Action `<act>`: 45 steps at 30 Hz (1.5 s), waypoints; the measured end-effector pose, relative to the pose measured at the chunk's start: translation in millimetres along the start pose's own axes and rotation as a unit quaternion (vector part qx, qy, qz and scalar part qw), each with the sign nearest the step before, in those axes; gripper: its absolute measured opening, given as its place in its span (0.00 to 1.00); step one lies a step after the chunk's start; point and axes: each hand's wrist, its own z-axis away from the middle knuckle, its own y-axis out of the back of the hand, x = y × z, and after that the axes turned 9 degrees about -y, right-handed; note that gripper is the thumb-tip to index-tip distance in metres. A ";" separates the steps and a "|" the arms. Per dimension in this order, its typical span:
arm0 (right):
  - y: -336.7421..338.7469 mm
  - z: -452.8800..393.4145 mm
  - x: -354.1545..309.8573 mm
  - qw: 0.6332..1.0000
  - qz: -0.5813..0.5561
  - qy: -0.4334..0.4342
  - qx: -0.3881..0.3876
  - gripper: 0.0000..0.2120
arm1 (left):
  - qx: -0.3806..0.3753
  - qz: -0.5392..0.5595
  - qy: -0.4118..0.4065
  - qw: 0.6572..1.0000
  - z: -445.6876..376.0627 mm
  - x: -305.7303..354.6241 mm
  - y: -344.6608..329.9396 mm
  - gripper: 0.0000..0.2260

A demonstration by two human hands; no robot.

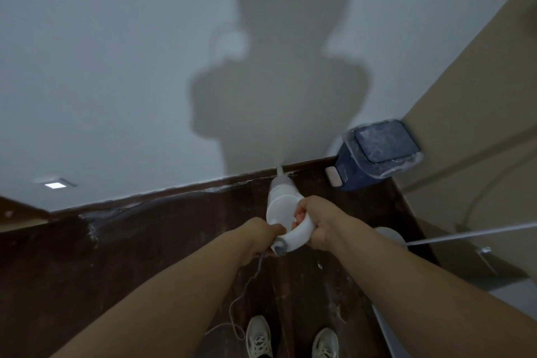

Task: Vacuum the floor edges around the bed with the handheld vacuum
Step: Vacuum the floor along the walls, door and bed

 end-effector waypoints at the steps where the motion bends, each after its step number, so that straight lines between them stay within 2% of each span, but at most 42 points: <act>1: -3.2 0.8 0.8 1.000 0.001 0.001 -0.001 0.28 | 0.001 -0.003 0.000 1.000 0.4 -1.9 2.6 0.19; 9: -20.6 0.1 7.5 1.000 0.002 0.006 -0.003 0.23 | -0.005 0.015 0.005 1.000 -0.8 -15.5 17.5 0.19; 16: -18.0 3.4 6.3 1.000 0.009 0.003 -0.009 0.23 | -0.012 -0.008 -0.002 1.000 -0.9 -15.0 18.2 0.19; 24: -2.7 6.8 0.3 1.000 0.009 0.004 -0.017 0.28 | -0.008 -0.027 0.000 1.000 3.8 -1.1 7.7 0.17; 28: 14.5 4.1 -2.7 1.000 0.001 -0.001 -0.021 0.29 | -0.011 -0.031 -0.001 0.999 3.3 7.0 -5.9 0.16; 33: 38.4 0.4 -4.8 1.000 0.000 -0.002 -0.024 0.25 | -0.014 -0.041 -0.004 0.999 2.9 18.0 -28.1 0.18; 38: 64.8 -4.3 -7.9 1.000 -0.007 0.002 -0.025 0.20 | -0.004 -0.004 0.012 1.000 1.3 31.3 -54.6 0.19; 45: 99.8 -13.5 -24.3 1.000 -0.025 0.015 -0.008 0.25 | 0.005 0.012 -0.002 1.000 -6.8 57.9 -85.9 0.18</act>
